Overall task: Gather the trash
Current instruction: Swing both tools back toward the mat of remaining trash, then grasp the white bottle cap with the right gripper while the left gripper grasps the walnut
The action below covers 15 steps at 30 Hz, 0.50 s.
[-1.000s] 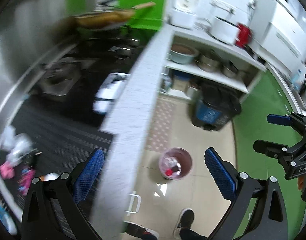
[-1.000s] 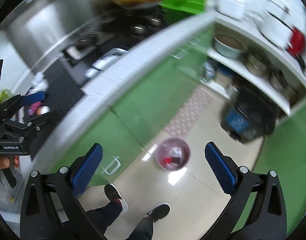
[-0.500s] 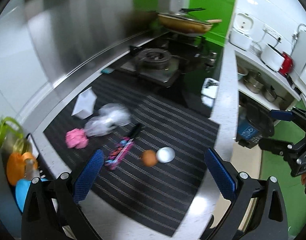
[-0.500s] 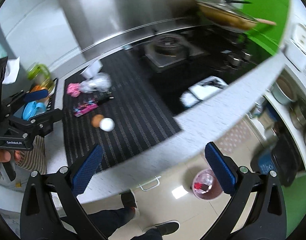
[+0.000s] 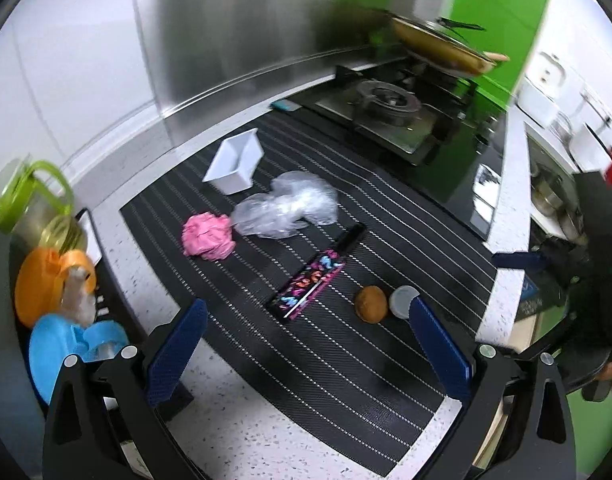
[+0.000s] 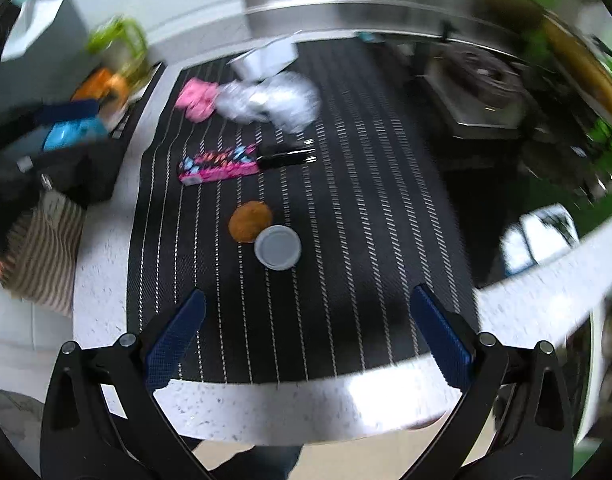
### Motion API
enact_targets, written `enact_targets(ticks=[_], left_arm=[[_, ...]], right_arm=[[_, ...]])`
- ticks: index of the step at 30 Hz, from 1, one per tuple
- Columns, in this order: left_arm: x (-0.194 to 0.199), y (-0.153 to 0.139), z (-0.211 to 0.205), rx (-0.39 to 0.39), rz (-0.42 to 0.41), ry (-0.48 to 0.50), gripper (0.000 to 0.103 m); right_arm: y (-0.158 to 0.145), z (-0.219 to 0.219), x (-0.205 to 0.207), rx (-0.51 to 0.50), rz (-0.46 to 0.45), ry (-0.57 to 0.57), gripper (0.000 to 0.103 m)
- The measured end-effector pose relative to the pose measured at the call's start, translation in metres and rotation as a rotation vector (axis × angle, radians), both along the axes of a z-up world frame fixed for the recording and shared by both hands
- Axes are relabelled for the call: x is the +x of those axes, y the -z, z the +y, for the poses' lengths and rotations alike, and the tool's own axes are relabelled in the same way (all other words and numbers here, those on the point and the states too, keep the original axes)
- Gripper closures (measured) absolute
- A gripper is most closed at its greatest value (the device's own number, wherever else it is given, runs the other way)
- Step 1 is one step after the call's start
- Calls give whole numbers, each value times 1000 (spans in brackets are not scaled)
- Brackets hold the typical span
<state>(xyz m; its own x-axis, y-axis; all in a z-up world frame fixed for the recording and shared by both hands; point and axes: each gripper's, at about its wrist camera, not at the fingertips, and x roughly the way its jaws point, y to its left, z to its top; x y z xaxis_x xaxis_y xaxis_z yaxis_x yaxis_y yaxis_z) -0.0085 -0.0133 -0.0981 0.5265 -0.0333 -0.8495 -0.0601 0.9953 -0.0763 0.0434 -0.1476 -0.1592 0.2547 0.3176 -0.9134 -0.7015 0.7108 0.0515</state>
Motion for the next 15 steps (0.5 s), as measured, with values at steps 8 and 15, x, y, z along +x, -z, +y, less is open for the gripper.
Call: enact_targets(ticks=[8, 15], left_arm=[[0, 10, 10, -23, 16, -107, 6], [1, 18, 12, -32, 34, -125, 6]], right_arm=[[26, 28, 13, -48, 41, -153, 24], [31, 34, 18, -54, 50, -184, 44]])
